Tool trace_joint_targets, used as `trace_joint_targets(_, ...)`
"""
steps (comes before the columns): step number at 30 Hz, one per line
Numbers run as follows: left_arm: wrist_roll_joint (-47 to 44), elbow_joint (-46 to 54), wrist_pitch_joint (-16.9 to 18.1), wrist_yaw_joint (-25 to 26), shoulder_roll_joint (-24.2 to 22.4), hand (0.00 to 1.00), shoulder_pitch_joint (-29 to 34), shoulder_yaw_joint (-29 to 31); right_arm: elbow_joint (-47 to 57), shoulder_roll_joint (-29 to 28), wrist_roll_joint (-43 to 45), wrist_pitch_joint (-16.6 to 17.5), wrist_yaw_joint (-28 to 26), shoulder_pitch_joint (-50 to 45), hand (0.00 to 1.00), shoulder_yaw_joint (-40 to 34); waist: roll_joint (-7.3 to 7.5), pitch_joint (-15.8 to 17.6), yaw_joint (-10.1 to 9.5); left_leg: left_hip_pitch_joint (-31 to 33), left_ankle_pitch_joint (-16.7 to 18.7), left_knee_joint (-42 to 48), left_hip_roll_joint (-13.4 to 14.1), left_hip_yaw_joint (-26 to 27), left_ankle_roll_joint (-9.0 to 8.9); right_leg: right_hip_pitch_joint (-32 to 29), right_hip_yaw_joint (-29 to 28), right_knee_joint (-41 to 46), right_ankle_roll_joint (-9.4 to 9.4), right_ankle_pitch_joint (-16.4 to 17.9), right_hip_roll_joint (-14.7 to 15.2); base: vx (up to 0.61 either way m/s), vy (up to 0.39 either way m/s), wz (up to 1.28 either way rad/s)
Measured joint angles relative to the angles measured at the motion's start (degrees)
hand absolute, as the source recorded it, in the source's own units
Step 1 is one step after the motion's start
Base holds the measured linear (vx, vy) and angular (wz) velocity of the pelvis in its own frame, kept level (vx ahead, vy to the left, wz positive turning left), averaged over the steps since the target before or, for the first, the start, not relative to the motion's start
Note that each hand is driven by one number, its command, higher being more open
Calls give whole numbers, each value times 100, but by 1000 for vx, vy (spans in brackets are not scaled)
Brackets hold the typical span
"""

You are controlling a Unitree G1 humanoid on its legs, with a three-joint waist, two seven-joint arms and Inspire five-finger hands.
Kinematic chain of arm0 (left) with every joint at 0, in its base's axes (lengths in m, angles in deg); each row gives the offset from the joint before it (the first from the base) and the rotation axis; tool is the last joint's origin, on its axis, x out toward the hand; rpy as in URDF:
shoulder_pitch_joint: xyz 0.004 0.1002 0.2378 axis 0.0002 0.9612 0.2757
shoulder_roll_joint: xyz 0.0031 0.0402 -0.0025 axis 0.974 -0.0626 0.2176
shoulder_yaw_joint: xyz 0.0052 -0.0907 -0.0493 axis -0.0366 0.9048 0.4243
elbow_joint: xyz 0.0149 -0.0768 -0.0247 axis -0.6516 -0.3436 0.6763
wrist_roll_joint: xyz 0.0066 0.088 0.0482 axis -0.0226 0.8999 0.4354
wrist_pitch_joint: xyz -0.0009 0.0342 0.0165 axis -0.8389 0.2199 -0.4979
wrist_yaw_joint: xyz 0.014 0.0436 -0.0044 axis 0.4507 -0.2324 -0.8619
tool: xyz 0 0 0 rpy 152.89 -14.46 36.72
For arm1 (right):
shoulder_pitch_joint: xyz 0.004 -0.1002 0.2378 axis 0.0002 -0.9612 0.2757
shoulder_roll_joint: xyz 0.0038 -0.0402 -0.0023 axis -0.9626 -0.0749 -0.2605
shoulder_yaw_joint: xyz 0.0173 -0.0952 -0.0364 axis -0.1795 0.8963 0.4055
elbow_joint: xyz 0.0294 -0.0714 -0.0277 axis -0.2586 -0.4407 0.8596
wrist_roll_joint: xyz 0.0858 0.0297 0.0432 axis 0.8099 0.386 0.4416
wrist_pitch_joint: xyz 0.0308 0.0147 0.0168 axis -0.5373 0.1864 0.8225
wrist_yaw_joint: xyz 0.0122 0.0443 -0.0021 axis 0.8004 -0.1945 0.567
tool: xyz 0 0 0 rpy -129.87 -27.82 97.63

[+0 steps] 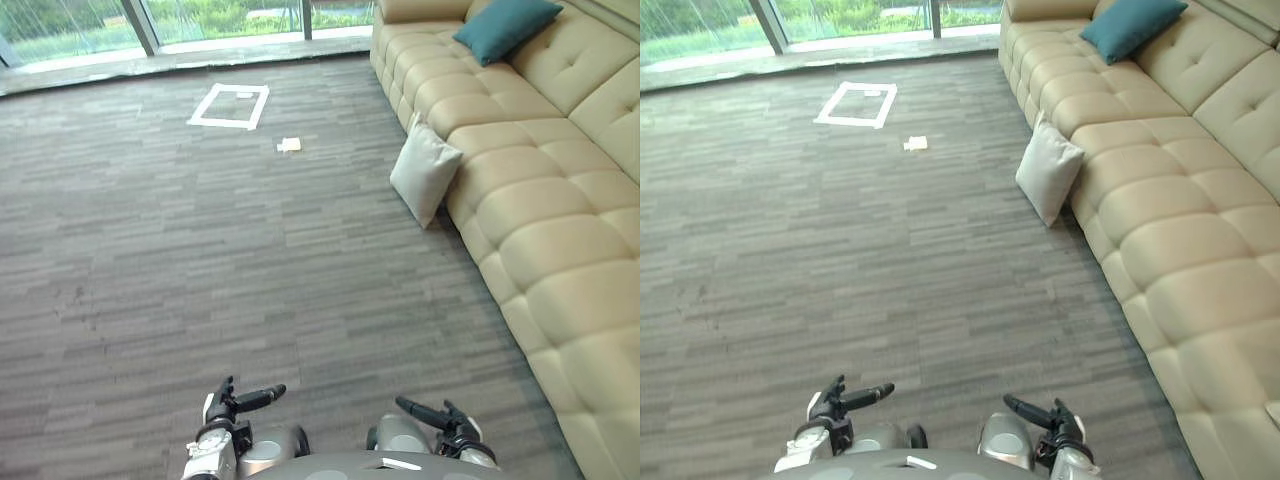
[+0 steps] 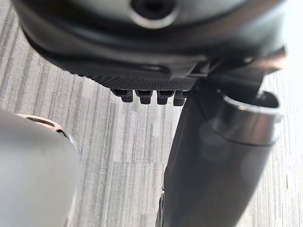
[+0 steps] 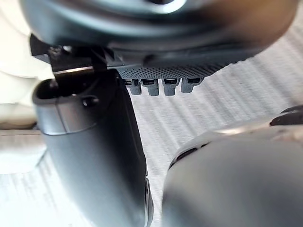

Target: Pick up cushions and gather them together orderly.

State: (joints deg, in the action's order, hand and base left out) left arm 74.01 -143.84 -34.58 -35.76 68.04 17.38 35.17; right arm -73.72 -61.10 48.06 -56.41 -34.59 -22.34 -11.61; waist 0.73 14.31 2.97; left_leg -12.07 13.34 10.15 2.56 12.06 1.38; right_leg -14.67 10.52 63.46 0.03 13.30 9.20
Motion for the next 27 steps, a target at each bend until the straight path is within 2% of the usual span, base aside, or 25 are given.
trace_joint_targets(1,6,-64,-10,-8,0,100,-4,8,36,-33,29,19,-30,48,100,-15,-11,38,62,-352,18,-139,144,8,14,-472,10,-828,12,100,-82,710,-189,45)
trace_joint_targets(2,14,-66,-9,-12,45,100,13,7,207,-136,19,53,-35,19,100,-3,119,6,88,-640,84,-219,235,16,-89,-720,-3,-2329,260,-116,-102,1054,-355,65)
trace_joint_targets(3,34,-30,-2,-12,105,100,37,9,305,-219,5,54,-32,-100,100,51,272,-60,97,-916,224,-284,226,8,-306,-704,-24,-3725,436,-901,-94,952,-364,55)
trace_joint_targets(4,64,-112,-9,-7,24,100,1,22,238,-159,7,26,-46,-28,100,15,161,-54,45,-1212,338,-356,447,-10,-456,-528,141,-3687,-204,-1475,-229,808,-314,29)
trace_joint_targets(5,74,-109,-5,-6,-44,100,-34,18,208,-99,1,7,-44,39,100,28,63,-65,19,-1214,347,-348,488,-55,-471,-542,136,-3593,-142,-1382,-316,566,-184,2)
trace_joint_targets(6,124,-2,20,-28,-141,100,-60,21,222,-134,-3,2,-11,143,100,3,44,-39,21,-1240,270,-321,293,-213,-514,-537,153,-3225,-129,-1084,-285,569,-145,0)
trace_joint_targets(7,141,23,41,-60,-300,100,-94,23,359,-176,22,-17,-18,117,100,-51,9,-14,80,-1309,-64,-301,187,-152,-508,-675,211,-2422,-131,-948,-134,501,-106,18)
trace_joint_targets(8,165,2,57,-81,-349,100,-152,36,452,-197,16,-27,-36,23,100,-64,60,-40,178,-1374,-155,-197,207,-119,-539,-890,255,-2004,-69,-602,-62,401,-146,33)
trace_joint_targets(9,181,2,66,-104,-367,100,-51,71,594,-208,3,-25,-47,-119,100,-44,56,-177,165,-1402,-156,-71,190,-234,-543,-804,199,-2282,-46,-371,-40,376,-239,34)
trace_joint_targets(10,219,-13,60,-122,-383,100,-43,83,638,-306,-2,-19,-55,-231,100,-18,170,-271,185,-1421,-143,136,159,-339,-564,-694,208,-2431,-405,-240,-58,477,-306,11)
trace_joint_targets(11,229,-37,53,-133,-500,100,-52,161,661,-258,21,-84,-129,-247,100,-173,-76,-300,178,-1226,-211,1029,480,-447,-766,-435,354,-2373,-404,51,-256,495,-293,-1)
trace_joint_targets(12,231,-18,43,-136,-619,100,-68,347,684,-199,9,-80,-109,-274,100,-184,-249,-327,200,-547,-792,2530,807,-695,-1628,-132,434,-2555,-440,226,-482,429,-201,-11)
trace_joint_targets(13,232,20,39,-146,-675,100,-69,445,685,-161,5,-95,-107,-287,100,-183,-293,-320,200,-107,-1263,3402,953,-817,-1645,35,454,-2692,-467,293,-602,441,-185,-11)
trace_joint_targets(14,219,111,13,-179,-696,100,-60,549,684,-105,6,-128,-102,-282,100,-177,-395,-274,196,543,-1427,4781,1239,-687,-1635,362,431,-2917,-524,344,-857,474,-150,-26)
trace_joint_targets(16,214,381,-11,-153,-691,100,32,912,677,-112,6,-150,-62,-256,100,-137,-384,-204,85,1115,-1271,6172,1649,-106,-1567,1026,156,-3374,-627,401,-1213,586,-122,-79)
trace_joint_targets(17,167,554,12,-116,-665,100,142,1011,668,-147,10,-151,-42,-265,100,-48,-307,-189,18,1397,-1046,6396,1739,267,-1445,1511,-91,-3759,-674,397,-1343,399,-53,-100)
trace_joint_targets(18,120,629,46,-112,-638,100,201,1008,665,-152,11,-150,-32,-272,100,36,-281,-200,20,1619,-903,6305,1744,396,-1326,1789,-200,-4044,-673,368,-1393,516,-49,-100)
trace_joint_targets(19,97,707,145,-115,-594,100,228,993,647,-171,10,-153,-22,-273,100,106,-232,-222,-23,1993,-589,5753,1729,659,-1077,2212,-421,-4495,-687,280,-1420,425,-22,-79)
trace_joint_targets(20,97,754,152,-114,-579,100,217,995,642,-194,9,-153,-21,-262,100,116,-223,-226,-69,2146,-424,5336,1703,777,-1004,2373,-562,-4672,-679,258,-1418,656,-1,-96)
trace_joint_targets(21,97,767,183,-115,-576,100,192,978,579,-224,7,-152,-17,-222,100,151,-198,-210,-113,2405,-233,4481,1511,798,-931,2705,-766,-4918,-658,242,-1369,687,102,-84)
trace_joint_targets(23,96,860,178,-119,-582,100,121,969,398,-301,-1,-193,8,-127,100,145,-92,-131,-243,2506,-231,2983,1077,773,-790,3104,-1026,-5105,-486,307,-1178,633,147,-84)
trace_joint_targets(24,96,852,173,-118,-566,100,72,968,371,-341,-1,-204,12,-128,100,154,-46,-99,-275,2534,-369,2189,823,653,-696,3240,-1095,-5135,-384,364,-1084,348,116,-79)
trace_joint_targets(25,95,845,175,-106,-553,100,59,930,348,-362,4,-207,12,-137,100,167,-48,-102,-271,2590,-806,1177,514,394,-577,3427,-1167,-5171,-235,449,-1026,724,259,-77)
trace_joint_targets(26,89,833,171,-104,-554,100,88,882,344,-310,-1,-201,14,-151,100,240,-120,-134,-275,2685,-1487,600,388,264,-321,3547,-1266,-5150,-69,545,-1081,656,230,-80)
trace_joint_targets(27,59,714,128,-123,-355,100,28,860,226,-414,-8,-211,37,-105,100,243,95,-190,-297,2724,-1887,830,254,184,-7,3605,-1361,-5018,43,622,-951,789,253,-50)
